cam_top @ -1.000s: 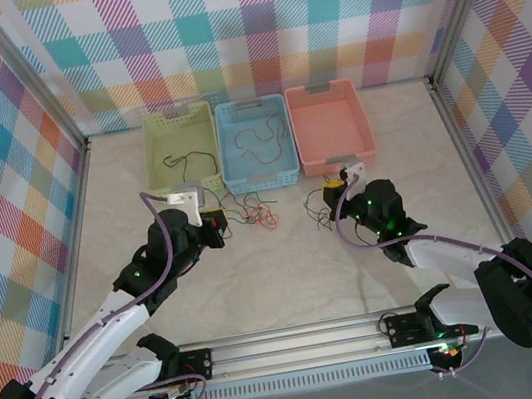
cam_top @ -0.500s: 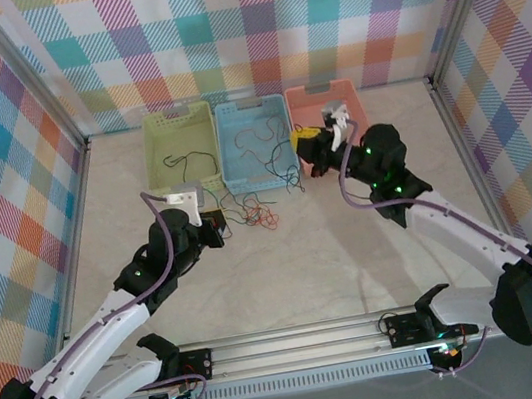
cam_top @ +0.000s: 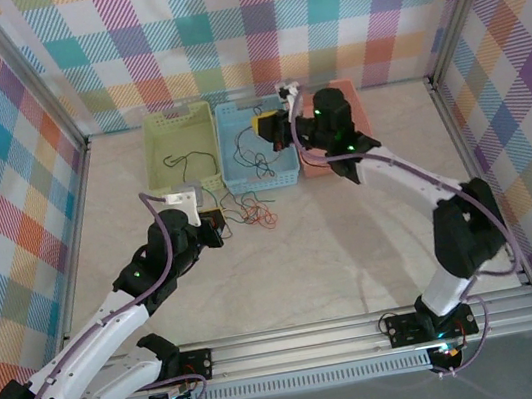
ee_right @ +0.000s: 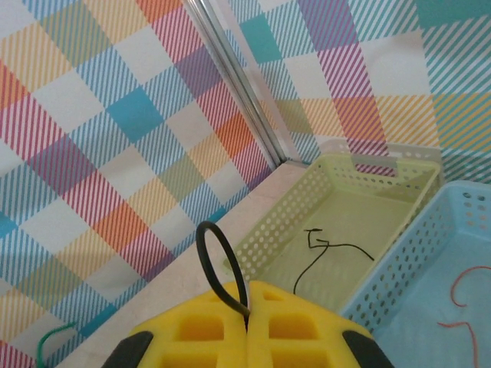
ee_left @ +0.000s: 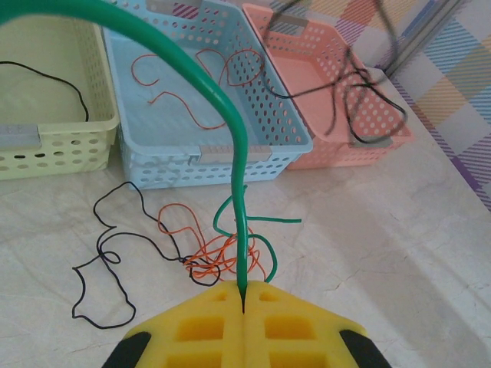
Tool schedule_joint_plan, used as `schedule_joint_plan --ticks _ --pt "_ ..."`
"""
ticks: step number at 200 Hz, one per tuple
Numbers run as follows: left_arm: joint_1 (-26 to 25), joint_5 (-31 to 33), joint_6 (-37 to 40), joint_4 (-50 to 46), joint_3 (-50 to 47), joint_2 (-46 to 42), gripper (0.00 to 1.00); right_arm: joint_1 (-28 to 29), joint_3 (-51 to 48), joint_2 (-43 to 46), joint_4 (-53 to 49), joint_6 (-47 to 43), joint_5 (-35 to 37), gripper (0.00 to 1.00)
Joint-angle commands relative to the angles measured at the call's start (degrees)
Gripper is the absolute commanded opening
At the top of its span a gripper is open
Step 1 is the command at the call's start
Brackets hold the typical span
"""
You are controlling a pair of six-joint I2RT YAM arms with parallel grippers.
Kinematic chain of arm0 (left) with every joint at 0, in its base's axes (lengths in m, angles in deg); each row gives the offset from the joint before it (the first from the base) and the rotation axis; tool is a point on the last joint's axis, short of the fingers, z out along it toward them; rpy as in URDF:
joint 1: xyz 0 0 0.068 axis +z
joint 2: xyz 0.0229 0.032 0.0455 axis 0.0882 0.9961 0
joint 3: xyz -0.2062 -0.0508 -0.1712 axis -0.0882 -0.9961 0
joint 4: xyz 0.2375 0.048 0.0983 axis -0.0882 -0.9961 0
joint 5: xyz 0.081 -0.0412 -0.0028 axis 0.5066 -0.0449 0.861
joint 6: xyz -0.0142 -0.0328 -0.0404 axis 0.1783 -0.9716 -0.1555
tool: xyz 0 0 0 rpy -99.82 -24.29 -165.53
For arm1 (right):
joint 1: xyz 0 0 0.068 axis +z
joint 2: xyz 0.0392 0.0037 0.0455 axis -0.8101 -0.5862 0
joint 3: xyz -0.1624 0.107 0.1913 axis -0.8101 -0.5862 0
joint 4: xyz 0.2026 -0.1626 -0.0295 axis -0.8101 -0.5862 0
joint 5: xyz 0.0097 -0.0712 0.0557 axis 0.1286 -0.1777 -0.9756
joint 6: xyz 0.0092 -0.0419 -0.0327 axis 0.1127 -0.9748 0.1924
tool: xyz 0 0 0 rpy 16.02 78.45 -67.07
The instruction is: Untangle the cables
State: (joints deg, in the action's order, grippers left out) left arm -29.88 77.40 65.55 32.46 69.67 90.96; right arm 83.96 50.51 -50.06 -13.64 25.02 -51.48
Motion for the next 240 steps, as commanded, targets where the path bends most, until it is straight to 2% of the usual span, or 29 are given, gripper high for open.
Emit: schedule_joint_plan --ticks 1,57,73,97,104,115,125,135,144,172,204,240 --pt "0.49 0.37 0.46 1.28 0.79 -0.29 0.00 1.17 6.83 -6.82 2.18 4.01 -1.84 0.00" --pt "0.49 0.83 0.68 1.33 0.49 -1.14 0.00 4.49 32.12 -29.83 2.21 8.23 -2.01 0.00" --pt "0.49 1.25 0.89 1.05 0.45 -1.44 0.00 5.49 42.38 -36.82 1.17 8.67 -3.39 0.00" --pt "0.57 1.21 0.95 0.99 0.53 -1.76 0.00 6.66 61.89 -49.03 -5.86 9.24 -0.17 0.03" --pt "0.57 1.26 0.97 1.00 0.56 -1.81 0.00 6.80 68.71 -53.15 -8.82 9.32 0.61 0.09" --pt "0.57 1.18 0.95 1.13 0.37 -1.78 0.00 7.02 77.36 -58.66 -12.25 8.84 1.23 0.30" --pt "0.61 0.95 0.97 1.31 0.39 -1.63 0.00 7.07 79.86 -60.90 -11.82 8.06 0.73 0.49" --pt "0.66 0.85 0.94 1.21 0.52 -1.33 0.00 7.15 78.46 -60.77 -10.92 6.88 0.01 0.62" --pt "0.66 0.69 0.88 1.14 0.56 -1.22 0.00 7.16 76.15 -59.35 -11.63 5.25 0.17 0.66" --pt "0.66 0.52 0.81 1.21 0.48 -1.49 0.00 7.16 60.97 -48.09 -10.24 -0.74 1.15 0.68" --pt "0.66 -0.88 0.86 1.42 0.58 -1.84 0.00 6.15 34.21 -29.05 -1.33 -7.67 2.46 0.68" --pt "0.67 -2.31 0.91 1.94 0.40 -2.05 0.00 4.67 8.94 -8.87 0.29 -16.50 4.26 0.67"
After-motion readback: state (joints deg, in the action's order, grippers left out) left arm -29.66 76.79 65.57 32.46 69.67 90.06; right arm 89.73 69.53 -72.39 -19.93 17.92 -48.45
